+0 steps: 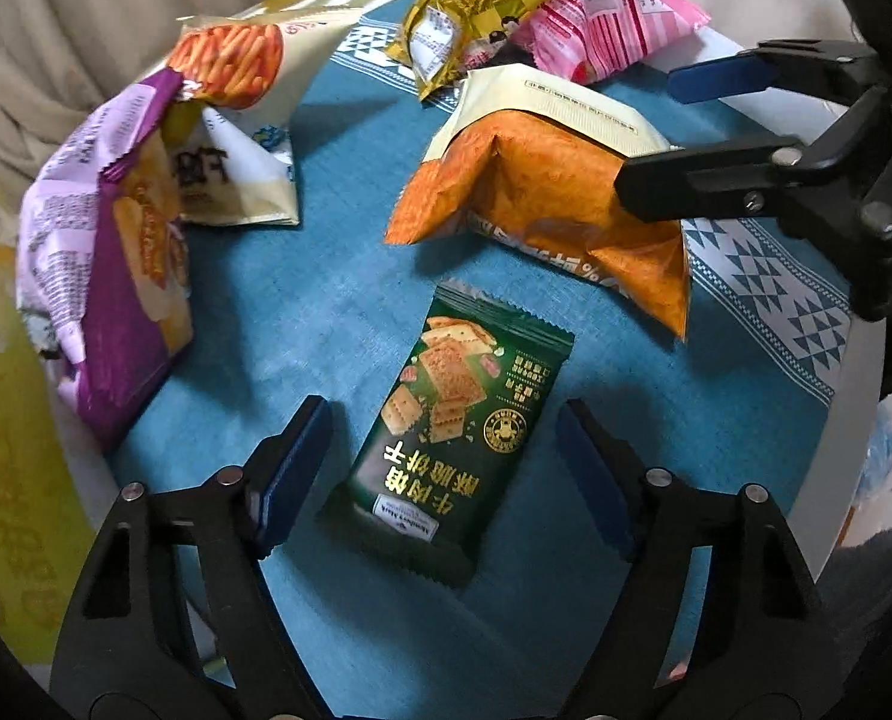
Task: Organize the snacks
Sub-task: 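Grasp the green cracker packet with the left gripper while the right gripper grasps the orange-cream bag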
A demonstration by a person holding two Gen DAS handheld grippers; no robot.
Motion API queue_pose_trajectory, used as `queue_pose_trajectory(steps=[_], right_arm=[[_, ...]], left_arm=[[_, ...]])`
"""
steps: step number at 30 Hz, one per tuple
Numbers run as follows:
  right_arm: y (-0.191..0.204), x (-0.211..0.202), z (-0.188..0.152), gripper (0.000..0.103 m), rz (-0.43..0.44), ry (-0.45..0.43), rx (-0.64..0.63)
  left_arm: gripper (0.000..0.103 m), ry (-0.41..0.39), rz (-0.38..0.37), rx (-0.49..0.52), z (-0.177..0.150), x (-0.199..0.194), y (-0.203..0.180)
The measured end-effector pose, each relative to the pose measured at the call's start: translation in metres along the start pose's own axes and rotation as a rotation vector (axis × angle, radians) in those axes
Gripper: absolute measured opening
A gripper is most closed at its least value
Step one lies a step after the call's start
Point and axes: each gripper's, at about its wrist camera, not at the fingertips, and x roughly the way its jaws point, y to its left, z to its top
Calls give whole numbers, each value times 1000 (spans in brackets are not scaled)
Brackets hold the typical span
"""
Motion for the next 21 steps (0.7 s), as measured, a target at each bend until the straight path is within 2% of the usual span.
queue_pose_trajectory(steps=[4,6,8,10,16,21], right_arm=[[0,9,2,102,4,20,-18],[2,14,4,102,17,29,-28],[5,17,7,102,26,36,-46],[8,21,9,102,24,46,-70],[13,30,16,102,40,61,-116],[19,40,20,100,35,77,-156]], left_arm=[[73,7,-45,1,4,4,5],[65,8,-56,26,6,5,5],[53,11,-61,46,9,7,3],[49,21,-65,52,10,6,2],[46,17,-59,42,13,5,0],[46,21,-48,1,2,-2,-3]])
